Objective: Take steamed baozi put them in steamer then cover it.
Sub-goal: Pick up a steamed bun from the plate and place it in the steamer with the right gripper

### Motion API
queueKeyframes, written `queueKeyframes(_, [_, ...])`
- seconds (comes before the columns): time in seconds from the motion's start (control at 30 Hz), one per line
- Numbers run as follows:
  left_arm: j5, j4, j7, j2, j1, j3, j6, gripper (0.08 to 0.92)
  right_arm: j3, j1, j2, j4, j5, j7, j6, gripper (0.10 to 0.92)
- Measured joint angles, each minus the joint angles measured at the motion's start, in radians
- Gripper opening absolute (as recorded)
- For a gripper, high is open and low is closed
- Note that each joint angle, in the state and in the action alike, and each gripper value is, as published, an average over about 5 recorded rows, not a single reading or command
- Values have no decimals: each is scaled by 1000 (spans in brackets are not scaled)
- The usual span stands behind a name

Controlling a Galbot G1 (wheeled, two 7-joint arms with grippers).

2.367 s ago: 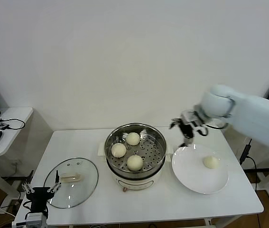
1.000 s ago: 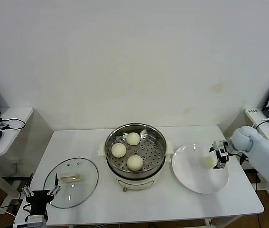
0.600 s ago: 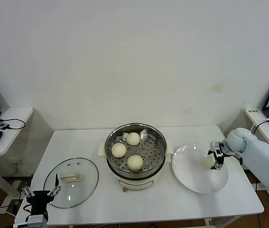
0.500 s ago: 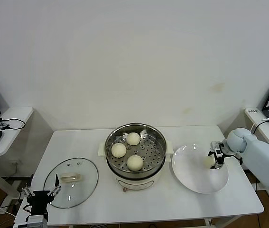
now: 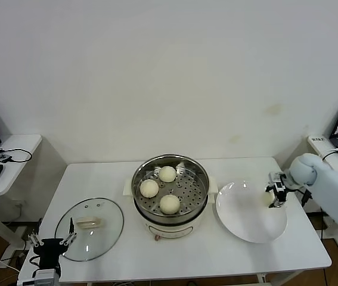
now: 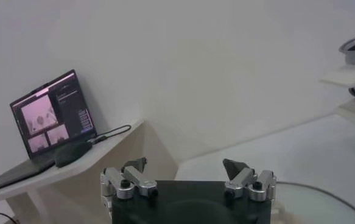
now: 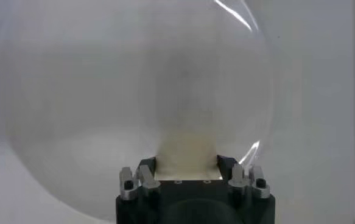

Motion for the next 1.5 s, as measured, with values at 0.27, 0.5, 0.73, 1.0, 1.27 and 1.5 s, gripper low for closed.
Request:
queueKeyframes(0.27, [0, -5, 3, 10, -9, 14, 3, 823, -185, 220, -59, 154, 153, 3, -80, 643])
queueKeyframes(0.5, [-2, -5, 3, 15, -15, 24, 3, 823, -373, 460, -31, 274, 325, 30, -169, 645])
queueKeyframes(0.73, [-11, -1, 2, 14, -15, 20, 1, 823, -501, 619, 78, 339, 506, 76, -270, 652])
queueKeyframes(1.0, [-14, -2, -1, 4, -11, 17, -1, 823, -557, 663, 226, 344, 644, 136, -377, 652])
queueKeyframes(1.27, [-23, -5, -3, 2, -6, 3, -3, 823, -579, 618, 335, 293, 669, 160, -428, 647])
queueKeyframes(1.5, [-25, -4, -5, 3, -9, -2, -5, 823, -589, 566, 376, 245, 643, 173, -445, 647])
